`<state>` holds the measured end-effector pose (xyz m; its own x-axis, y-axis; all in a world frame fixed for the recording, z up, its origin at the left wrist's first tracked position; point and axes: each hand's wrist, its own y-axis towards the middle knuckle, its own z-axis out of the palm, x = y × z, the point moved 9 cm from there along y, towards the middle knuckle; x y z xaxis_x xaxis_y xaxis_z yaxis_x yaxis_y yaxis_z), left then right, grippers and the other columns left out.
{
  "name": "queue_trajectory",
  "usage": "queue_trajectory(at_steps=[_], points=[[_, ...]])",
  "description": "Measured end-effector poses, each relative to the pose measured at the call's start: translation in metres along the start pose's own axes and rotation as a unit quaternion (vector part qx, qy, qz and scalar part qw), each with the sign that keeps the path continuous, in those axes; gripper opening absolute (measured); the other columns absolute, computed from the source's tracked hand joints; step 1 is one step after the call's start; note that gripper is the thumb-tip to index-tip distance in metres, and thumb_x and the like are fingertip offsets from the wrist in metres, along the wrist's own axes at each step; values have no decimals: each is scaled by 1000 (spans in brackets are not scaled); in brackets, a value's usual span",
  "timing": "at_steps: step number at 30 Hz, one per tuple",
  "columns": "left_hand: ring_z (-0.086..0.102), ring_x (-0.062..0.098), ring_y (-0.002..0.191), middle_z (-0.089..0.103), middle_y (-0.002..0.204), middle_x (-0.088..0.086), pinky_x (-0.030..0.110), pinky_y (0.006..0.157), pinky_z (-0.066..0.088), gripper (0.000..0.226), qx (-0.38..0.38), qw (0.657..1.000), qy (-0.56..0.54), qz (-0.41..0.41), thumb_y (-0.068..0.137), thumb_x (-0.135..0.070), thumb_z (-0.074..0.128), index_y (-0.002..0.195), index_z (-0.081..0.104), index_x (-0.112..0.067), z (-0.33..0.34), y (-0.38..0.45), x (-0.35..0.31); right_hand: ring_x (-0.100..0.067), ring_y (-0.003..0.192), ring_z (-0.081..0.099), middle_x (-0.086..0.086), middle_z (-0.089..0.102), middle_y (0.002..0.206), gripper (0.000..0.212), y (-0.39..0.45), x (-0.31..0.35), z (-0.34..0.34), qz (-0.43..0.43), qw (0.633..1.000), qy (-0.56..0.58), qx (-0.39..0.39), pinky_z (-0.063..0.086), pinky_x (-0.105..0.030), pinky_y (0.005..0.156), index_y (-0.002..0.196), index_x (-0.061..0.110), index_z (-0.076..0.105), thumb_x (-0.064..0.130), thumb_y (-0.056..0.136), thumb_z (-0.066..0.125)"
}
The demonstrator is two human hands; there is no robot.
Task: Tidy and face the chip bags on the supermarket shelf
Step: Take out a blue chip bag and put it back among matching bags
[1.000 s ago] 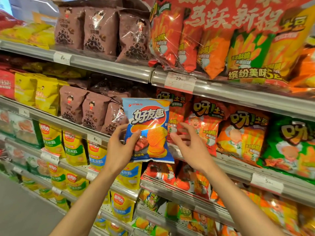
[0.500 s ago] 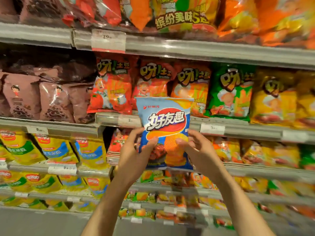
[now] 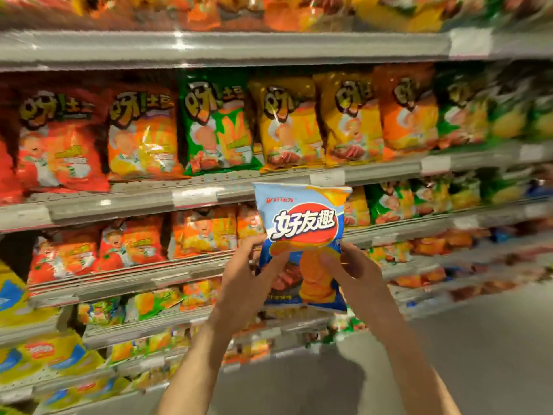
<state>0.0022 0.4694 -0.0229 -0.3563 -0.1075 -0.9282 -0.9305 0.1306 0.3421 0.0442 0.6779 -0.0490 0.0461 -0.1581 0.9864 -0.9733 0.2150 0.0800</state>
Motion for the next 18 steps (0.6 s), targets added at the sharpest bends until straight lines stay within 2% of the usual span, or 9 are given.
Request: queue_trajectory(at_steps=[4,6,9,10,12,16,18], points=[[69,-1,78,72,93,-25,17,65,53,25,38,999,-16,9,84,-27,74,108,64,-28,114,-2,-14,4,82,71,26,74,91,10,-12,-20,-109,-16,999,-16,-40,53,-13,64,93,62,66,58,84,66],[71,4,81,74,97,-20,20,66,55,29,67,997,-28,3,85,-24,73,113,64,-20,168,-3,-20,3,87,71,26,74,97,10,-17,-30,-159,-14,998,-19,-56,54,-12,68,96,63,65,60,86,65],[71,2,73,75,91,-19,15,59,53,28,102,994,-49,-8,88,-10,72,114,64,-17,238,2,-31,-9,97,73,13,76,107,35,-17,-48,-229,-3,996,-15,-91,60,-32,80,112,46,66,67,84,66],[71,4,66,75,87,-16,15,56,53,28,115,992,-57,-17,89,-11,72,114,65,-20,260,5,-33,-10,100,73,13,75,110,43,-15,-55,-251,2,994,-15,-107,59,-38,84,116,43,66,70,82,66],[71,5,59,75,83,-16,15,53,53,29,145,987,-63,-37,89,-22,74,114,63,-30,304,14,-39,-9,101,72,14,75,111,51,-10,-65,-292,14,990,-15,-139,58,-41,86,117,43,65,75,77,67],[67,-10,78,68,96,-34,7,60,50,32,182,982,-38,-22,87,-40,75,111,55,-47,380,39,-40,-12,95,74,9,77,107,46,6,-78,-363,14,984,-6,-176,58,-36,78,116,39,67,69,81,68],[65,-12,90,65,104,-35,8,69,51,38,204,979,-20,-9,81,-59,71,114,55,-49,422,56,-40,-12,100,73,8,76,112,57,14,-87,-400,19,980,-2,-200,56,-36,81,121,36,65,72,77,69]])
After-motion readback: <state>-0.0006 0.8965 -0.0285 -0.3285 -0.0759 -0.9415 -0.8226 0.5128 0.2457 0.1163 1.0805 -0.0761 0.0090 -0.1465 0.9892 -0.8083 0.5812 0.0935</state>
